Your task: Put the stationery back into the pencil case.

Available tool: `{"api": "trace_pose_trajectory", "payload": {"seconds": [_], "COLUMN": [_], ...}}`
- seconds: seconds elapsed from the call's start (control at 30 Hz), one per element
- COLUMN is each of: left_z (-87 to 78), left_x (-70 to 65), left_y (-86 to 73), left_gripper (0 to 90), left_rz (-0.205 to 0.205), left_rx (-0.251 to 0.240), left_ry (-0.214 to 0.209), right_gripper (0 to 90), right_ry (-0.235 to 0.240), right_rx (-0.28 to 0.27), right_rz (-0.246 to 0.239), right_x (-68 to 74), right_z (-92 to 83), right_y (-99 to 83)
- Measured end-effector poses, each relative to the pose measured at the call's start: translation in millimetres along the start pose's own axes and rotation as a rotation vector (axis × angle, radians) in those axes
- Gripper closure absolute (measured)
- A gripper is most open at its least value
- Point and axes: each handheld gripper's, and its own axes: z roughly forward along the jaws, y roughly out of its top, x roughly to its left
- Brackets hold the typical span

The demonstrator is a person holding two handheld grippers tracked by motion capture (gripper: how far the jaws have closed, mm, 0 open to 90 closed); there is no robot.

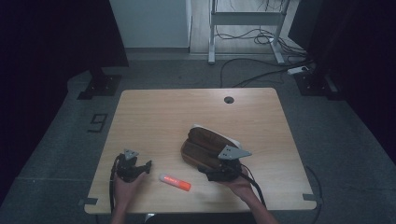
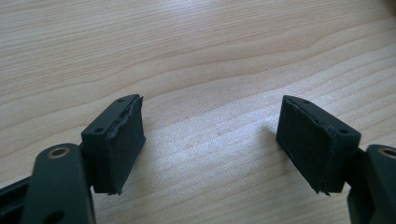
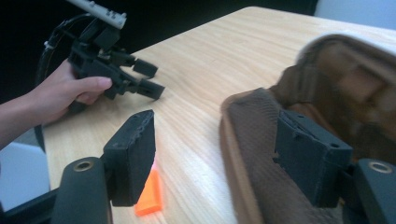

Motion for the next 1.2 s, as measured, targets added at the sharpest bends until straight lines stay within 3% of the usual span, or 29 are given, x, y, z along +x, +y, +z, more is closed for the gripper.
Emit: {"api": "trace_pose_trajectory", "payload": {"seconds": [0.47,0.8,1.2], "left_z": [0.0,-0.1,0.0], "left_x": [0.0,0.2,0.1], "left_y": [0.0,0.0,0.0], "left_gripper": [23.1,23.1,23.1], "left_rz": [0.000,0.004,0.001], "left_rx": [0.000,0.002,0.000], "left_ry": [0.000,0.000,0.000], "right_gripper": [35.1,41.2,48.9], "right_ry": [0.067,0.109,0.101], "right_rx": [0.052,0.103,0.198], "right_rz": [-0.009,-0.053,-0.047], "right_x": [18.3,36.4,41.5], "right_z": [29.2,46.5,68.8], "right_y": [-7.3,-17.3,-35.8]}}
